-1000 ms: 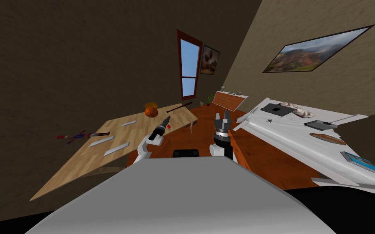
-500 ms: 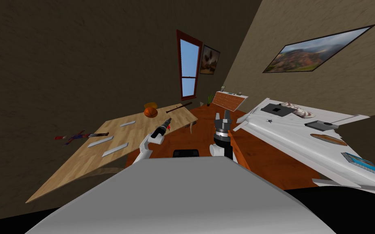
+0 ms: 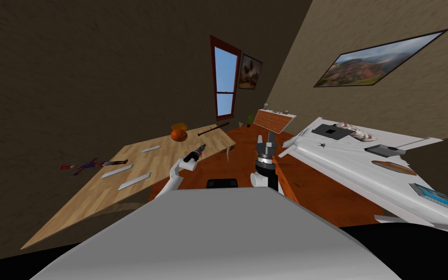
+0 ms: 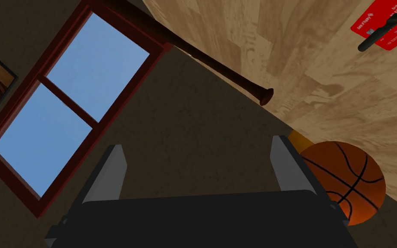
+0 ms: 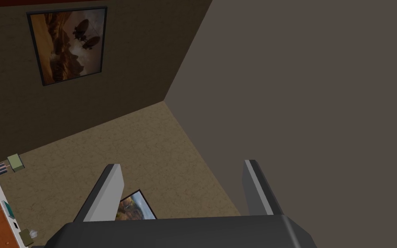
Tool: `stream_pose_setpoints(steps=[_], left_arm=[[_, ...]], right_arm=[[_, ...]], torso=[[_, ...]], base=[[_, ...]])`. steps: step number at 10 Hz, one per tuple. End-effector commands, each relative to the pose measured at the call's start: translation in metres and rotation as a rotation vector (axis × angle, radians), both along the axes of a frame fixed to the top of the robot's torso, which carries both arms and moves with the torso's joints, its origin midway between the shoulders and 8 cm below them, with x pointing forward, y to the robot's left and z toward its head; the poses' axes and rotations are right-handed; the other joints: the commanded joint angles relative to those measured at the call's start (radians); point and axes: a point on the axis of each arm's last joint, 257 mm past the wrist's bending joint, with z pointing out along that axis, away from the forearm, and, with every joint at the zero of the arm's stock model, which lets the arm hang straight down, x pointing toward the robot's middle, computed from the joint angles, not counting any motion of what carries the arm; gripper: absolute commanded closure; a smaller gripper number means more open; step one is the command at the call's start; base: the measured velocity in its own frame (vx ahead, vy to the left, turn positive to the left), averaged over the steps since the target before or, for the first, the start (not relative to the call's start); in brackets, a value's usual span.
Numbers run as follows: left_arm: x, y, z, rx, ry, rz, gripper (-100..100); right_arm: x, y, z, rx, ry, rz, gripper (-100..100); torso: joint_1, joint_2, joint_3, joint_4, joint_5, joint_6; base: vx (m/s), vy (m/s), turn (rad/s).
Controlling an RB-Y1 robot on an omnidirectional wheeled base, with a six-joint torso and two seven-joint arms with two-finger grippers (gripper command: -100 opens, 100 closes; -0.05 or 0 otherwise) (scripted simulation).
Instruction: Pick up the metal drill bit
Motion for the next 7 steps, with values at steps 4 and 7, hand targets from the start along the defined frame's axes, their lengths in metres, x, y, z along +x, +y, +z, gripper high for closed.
stream_pose_setpoints(steps=[4,7], left_arm=[[-0.013,0.009,-0.049,0.067,0.170,-0.002,-100],[-0.025,0.018,-0.082,0.114,0.287,-0.005,-100]], right_arm=[[0.000,0.000,0.000,0.000,0.000,0.000,0],[0.000,0.000,0.000,0.000,0.000,0.000,0]], torso=[[0.000,0.000,0.000,0.000,0.000,0.000],[0.001,-0.001,-0.001,0.000,0.000,0.000]], base=[[0.042,-0.018,-0.011],[0.065,-0.009,-0.018]])
